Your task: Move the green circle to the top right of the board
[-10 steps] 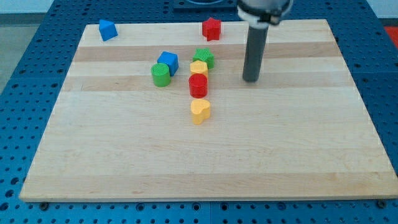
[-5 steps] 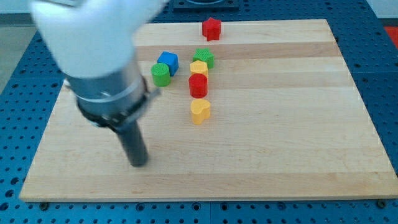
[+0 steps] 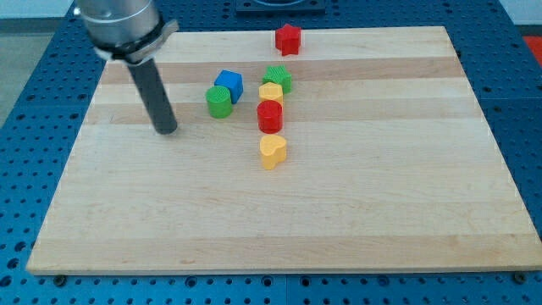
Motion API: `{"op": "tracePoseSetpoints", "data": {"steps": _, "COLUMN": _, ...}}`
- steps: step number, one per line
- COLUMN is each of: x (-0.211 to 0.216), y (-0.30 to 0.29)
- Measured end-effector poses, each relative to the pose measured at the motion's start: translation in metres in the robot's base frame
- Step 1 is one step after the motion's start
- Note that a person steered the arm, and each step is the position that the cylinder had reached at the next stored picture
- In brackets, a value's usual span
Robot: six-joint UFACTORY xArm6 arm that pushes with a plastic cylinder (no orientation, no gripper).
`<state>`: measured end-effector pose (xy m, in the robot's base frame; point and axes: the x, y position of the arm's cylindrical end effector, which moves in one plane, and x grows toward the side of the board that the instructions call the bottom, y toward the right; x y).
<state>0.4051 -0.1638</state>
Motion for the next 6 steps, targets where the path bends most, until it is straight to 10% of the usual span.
{"op": "tracePoseSetpoints", "data": {"steps": 6, "x": -0.034, "y": 0.138}}
